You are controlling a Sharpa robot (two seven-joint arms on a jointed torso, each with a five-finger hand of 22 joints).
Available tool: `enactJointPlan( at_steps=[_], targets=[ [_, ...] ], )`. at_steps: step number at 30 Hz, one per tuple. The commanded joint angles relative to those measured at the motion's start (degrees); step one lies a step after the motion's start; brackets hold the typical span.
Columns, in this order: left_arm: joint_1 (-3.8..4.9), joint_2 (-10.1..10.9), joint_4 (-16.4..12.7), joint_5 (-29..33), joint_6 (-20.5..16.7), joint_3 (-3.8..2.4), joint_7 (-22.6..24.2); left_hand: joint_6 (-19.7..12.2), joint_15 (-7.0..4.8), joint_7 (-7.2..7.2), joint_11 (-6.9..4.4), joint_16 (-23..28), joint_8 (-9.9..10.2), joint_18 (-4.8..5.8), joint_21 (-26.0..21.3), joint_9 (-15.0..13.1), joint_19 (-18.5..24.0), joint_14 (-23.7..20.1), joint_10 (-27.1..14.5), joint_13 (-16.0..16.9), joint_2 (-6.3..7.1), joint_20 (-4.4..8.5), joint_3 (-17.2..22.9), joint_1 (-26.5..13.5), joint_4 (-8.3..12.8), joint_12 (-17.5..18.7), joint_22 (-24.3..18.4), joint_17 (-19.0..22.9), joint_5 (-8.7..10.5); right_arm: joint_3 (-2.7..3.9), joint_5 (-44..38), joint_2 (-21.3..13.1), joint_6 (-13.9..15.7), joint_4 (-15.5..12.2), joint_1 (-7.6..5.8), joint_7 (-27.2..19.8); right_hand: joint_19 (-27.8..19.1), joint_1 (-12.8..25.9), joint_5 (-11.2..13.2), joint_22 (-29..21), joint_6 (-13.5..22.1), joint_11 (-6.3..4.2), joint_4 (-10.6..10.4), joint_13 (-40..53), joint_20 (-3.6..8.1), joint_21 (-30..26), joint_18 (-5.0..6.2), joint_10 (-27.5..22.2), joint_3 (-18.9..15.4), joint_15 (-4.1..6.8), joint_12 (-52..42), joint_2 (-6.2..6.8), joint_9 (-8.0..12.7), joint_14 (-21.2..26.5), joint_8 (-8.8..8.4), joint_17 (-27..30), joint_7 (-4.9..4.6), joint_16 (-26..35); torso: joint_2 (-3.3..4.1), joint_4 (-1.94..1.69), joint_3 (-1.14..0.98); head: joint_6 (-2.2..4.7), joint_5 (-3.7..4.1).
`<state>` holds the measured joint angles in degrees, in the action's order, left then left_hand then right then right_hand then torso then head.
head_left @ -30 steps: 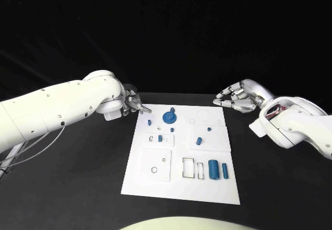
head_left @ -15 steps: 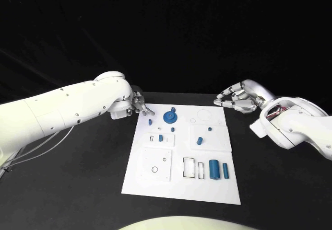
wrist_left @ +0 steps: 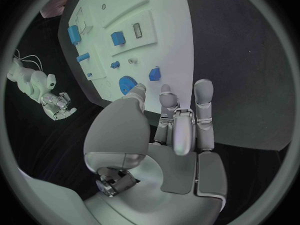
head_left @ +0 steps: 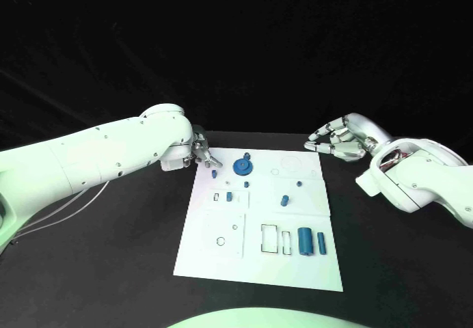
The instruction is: Assemble the parts on the task board
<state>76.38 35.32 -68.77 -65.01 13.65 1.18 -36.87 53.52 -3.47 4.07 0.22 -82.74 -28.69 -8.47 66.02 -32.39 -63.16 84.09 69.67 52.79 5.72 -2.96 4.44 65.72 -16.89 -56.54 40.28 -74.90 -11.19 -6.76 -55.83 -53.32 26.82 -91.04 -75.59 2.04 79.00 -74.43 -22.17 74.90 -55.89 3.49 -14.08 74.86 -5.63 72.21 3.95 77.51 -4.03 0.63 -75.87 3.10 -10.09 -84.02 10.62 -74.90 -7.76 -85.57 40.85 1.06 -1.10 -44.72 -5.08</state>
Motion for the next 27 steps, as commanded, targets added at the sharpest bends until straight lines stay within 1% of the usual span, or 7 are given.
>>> enactJointPlan(
  at_steps=[1, 17, 18, 27],
  targets=[
    [-0.05, -0.32, 0.25, -0.62, 2.30, 0.08, 0.28, -0.03, 0.35, 0.16, -0.02, 0.24, 0.18, -0.69, -0.14, 0.09, 0.36, 1.84, -0.42, 0.12, -0.83, 0.03, -0.39, -0.06, 0.08, -0.01, 0.13, -2.88, -0.32, 0.01, -0.36, 0.07, -0.44, -0.07, 0.03, -0.17, -0.07, 0.40, -0.23, 1.05, 0.41, -0.35, -0.12, 0.00, 0.37, -0.14, 0.58, 0.07, -0.30, 0.33, -0.07, 0.02, 0.01, -3.89, 0.39, -6.38, -0.03, 0.29, 0.01, -0.03, 0.00, 0.04, 0.00],
    [-0.17, -0.88, 0.69, -0.14, 4.23, 0.30, 0.15, 0.70, 0.25, -0.06, -0.18, -0.01, 0.05, -0.61, 0.17, 0.43, 0.00, 1.96, 0.10, 0.67, -2.40, -0.06, -0.80, -0.21, 0.12, -0.89, 0.75, -3.24, -0.35, 0.01, -0.36, 0.19, -0.42, -0.04, 0.03, -0.18, -0.02, 0.38, -0.28, 1.12, 0.42, -0.36, -0.16, 0.06, 0.38, -0.08, 0.56, 0.12, -0.34, 0.33, -0.13, -0.05, 0.01, -3.90, 0.44, -6.43, -0.02, 0.26, 0.00, -0.02, 0.01, -0.10, -0.03],
    [-0.19, -0.90, 0.70, -0.09, 4.35, 0.31, 0.15, 0.72, 0.25, -0.06, -0.18, -0.02, 0.05, -0.61, 0.18, 0.44, -0.02, 1.96, 0.11, 0.68, -2.44, -0.06, -0.80, -0.20, 0.12, -0.91, 0.77, -3.25, -0.36, 0.01, -0.36, 0.19, -0.42, -0.05, 0.03, -0.19, -0.02, 0.38, -0.28, 1.12, 0.42, -0.36, -0.16, 0.06, 0.38, -0.08, 0.56, 0.12, -0.34, 0.33, -0.13, -0.05, 0.01, -3.90, 0.44, -6.43, -0.02, 0.26, 0.01, -0.02, -0.02, -0.11, -0.02],
    [-0.28, -1.13, 0.87, 0.10, 4.88, 0.41, 0.11, 0.89, 0.16, -0.17, -0.28, -0.07, 0.08, -0.56, 0.40, 0.62, -0.25, 2.00, 0.21, 0.70, -3.05, -0.05, -0.76, 0.33, 0.21, -1.08, 1.13, -3.31, -0.39, 0.01, -0.36, 0.21, -0.41, -0.07, 0.03, -0.17, -0.01, 0.38, -0.29, 1.12, 0.42, -0.36, -0.17, 0.07, 0.38, -0.08, 0.56, 0.14, -0.35, 0.33, -0.15, -0.07, 0.01, -3.91, 0.45, -6.44, -0.02, 0.26, 0.01, 0.01, 0.00, -0.04, 0.08]
  ],
)
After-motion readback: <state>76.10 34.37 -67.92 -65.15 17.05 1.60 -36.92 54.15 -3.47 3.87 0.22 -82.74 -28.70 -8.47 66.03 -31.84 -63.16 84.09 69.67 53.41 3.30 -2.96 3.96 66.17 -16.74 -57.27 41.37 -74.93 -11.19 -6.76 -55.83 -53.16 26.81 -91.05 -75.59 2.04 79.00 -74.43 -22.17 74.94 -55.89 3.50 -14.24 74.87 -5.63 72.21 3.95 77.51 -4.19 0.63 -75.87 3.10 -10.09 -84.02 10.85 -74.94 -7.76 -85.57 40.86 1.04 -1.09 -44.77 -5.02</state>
